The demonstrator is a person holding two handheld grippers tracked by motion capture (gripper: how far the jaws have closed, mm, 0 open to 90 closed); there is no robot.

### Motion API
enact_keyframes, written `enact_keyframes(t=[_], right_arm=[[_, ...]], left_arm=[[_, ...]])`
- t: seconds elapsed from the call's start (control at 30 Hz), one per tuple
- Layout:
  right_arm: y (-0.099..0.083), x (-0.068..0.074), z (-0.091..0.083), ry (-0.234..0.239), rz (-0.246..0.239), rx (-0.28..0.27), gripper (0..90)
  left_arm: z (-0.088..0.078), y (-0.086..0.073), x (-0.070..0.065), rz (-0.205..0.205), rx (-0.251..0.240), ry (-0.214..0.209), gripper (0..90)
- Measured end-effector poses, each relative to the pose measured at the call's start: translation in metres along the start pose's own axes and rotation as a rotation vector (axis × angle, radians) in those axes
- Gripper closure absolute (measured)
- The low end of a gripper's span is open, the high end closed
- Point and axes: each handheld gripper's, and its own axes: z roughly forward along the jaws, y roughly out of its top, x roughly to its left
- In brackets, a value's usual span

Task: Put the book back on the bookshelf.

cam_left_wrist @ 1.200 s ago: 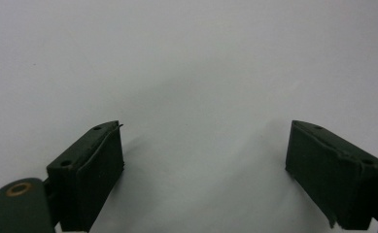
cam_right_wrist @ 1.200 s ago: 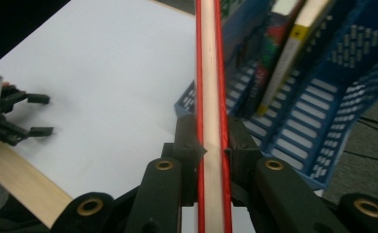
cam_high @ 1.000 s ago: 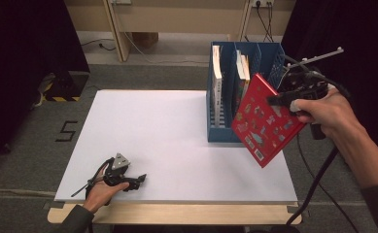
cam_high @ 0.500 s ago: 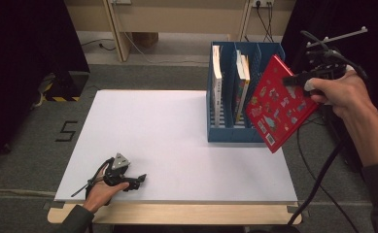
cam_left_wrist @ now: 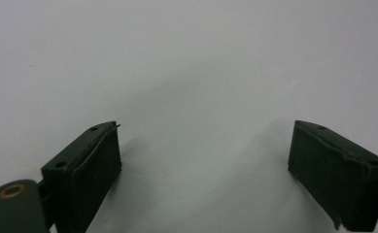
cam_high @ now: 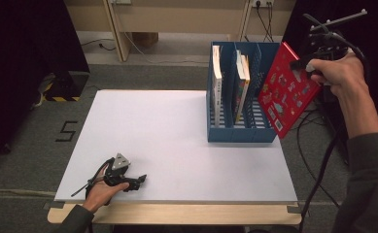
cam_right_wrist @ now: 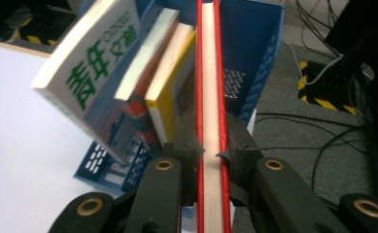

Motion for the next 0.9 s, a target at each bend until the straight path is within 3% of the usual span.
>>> enact_keyframes(t=[0.17, 0.6, 0.9], right_arm=[[0.01, -0.008, 0.016, 0.001, 0.041, -0.015, 79.3], [0.033, -0.021, 0.053, -0.055, 0.101, -0.022, 79.2], [0.037, -0.023, 0.082, -0.043, 0.136, -0.02, 79.2]], left_arm=[[0.0, 0.0, 0.0, 0.001, 0.002, -0.001, 10.6], [0.0, -0.001, 0.0, -0.002, -0.008, -0.003, 10.4], [0.0, -0.001, 0.0, 0.002, -0.006, -0.004, 10.4]])
